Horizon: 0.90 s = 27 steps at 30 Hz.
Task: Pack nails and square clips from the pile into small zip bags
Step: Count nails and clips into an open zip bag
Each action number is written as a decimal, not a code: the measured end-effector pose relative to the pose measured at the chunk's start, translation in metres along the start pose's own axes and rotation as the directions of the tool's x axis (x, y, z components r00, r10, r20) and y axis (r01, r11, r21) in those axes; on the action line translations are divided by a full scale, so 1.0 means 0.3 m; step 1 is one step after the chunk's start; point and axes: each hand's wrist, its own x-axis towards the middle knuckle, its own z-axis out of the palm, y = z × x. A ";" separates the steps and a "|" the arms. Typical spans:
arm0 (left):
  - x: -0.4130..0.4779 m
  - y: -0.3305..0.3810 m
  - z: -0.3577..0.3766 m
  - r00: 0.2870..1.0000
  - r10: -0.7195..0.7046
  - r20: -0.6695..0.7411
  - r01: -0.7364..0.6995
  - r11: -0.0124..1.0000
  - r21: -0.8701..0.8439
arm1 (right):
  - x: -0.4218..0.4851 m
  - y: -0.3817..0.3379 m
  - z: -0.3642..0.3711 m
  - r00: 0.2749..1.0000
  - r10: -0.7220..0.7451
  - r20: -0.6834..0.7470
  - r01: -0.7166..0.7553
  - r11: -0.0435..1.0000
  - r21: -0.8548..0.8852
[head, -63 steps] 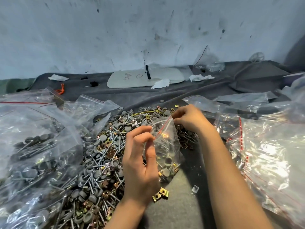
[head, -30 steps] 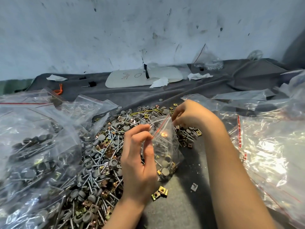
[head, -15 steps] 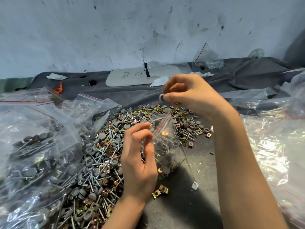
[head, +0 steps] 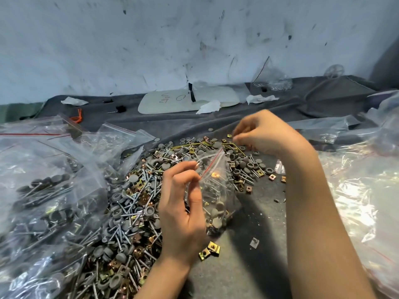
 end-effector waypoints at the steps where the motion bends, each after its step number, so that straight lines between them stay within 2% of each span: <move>1: -0.001 0.000 0.000 1.000 0.003 0.001 -0.003 1.000 -0.001 | 0.013 0.029 0.019 0.993 0.101 0.063 -0.097 0.994 -0.059; 3: 0.000 -0.001 -0.001 1.000 0.004 -0.003 -0.004 1.000 0.005 | 0.035 0.076 0.065 0.953 0.260 0.159 -0.236 0.960 -0.151; 6: 0.000 -0.004 0.000 1.000 -0.015 -0.003 0.015 1.000 0.000 | 0.059 0.105 0.119 0.926 0.338 0.169 -0.305 0.932 -0.196; 16: 0.000 -0.002 -0.001 1.000 -0.006 -0.004 0.006 1.000 0.006 | 0.078 0.120 0.142 0.924 0.365 0.117 -0.336 0.918 -0.210; 22: 0.002 0.007 0.001 1.000 0.026 -0.011 -0.026 1.000 0.009 | 0.082 0.113 0.151 0.917 0.378 0.124 -0.347 0.913 -0.215; 27: 0.001 0.005 -0.001 1.000 -0.006 -0.008 0.006 1.000 -0.005 | 0.084 0.110 0.156 0.924 0.353 0.145 -0.318 0.922 -0.219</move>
